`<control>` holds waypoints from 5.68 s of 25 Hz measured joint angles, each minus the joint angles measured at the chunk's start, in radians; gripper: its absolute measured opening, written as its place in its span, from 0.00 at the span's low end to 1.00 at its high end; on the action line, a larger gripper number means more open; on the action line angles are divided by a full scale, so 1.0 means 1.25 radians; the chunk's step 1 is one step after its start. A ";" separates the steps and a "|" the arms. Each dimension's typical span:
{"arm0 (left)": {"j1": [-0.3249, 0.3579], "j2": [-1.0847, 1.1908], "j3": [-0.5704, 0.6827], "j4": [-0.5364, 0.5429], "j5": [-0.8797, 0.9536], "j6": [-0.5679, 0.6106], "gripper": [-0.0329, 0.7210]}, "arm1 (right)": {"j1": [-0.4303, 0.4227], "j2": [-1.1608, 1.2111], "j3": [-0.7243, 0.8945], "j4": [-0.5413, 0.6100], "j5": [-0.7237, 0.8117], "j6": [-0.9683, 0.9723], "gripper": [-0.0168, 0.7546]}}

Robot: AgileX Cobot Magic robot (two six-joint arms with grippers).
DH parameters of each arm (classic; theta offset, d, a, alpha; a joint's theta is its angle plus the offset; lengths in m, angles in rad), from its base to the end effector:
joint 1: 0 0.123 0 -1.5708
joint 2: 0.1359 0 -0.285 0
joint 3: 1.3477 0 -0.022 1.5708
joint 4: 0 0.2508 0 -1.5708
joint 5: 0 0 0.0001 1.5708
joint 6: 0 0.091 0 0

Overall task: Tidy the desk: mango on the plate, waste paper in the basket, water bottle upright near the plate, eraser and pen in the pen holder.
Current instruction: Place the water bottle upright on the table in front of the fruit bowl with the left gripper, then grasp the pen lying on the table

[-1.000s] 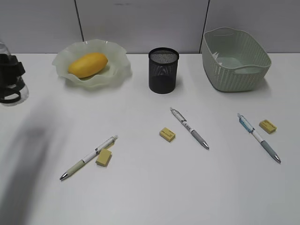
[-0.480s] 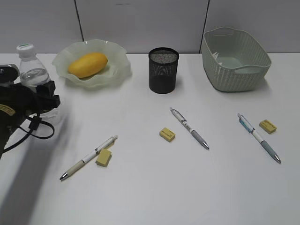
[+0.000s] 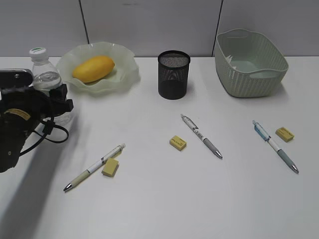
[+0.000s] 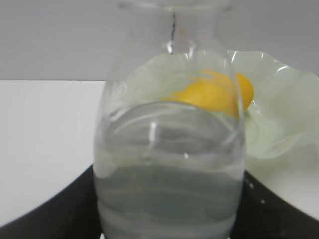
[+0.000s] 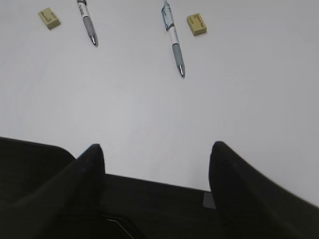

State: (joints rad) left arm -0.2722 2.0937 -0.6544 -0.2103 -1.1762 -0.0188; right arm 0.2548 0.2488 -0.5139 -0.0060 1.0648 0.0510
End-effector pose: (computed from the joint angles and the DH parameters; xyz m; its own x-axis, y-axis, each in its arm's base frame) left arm 0.3304 -0.0740 0.0919 -0.1834 -0.0512 -0.9817 0.0632 0.9960 -0.0638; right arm 0.0315 0.0077 0.2776 -0.6438 -0.1180 -0.7560 -0.2175 0.9755 0.0329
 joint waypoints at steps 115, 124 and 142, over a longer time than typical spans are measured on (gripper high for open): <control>0.000 -1.410 0.102 0.114 1.788 0.057 0.76 | 0.000 0.675 -0.303 -0.019 -0.024 -0.055 0.69; 0.000 -1.410 0.102 0.113 1.788 0.057 0.76 | 0.000 0.969 -0.456 -0.021 -0.017 -0.136 0.69; 0.000 -1.410 0.102 0.113 1.788 0.057 0.76 | -0.055 1.284 -0.520 -0.006 -0.207 -0.192 0.62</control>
State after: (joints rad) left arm -0.2722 0.3314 -0.5270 -0.0693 1.0590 0.0530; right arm 0.1857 1.8532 -1.1639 -0.0130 0.8057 -0.1892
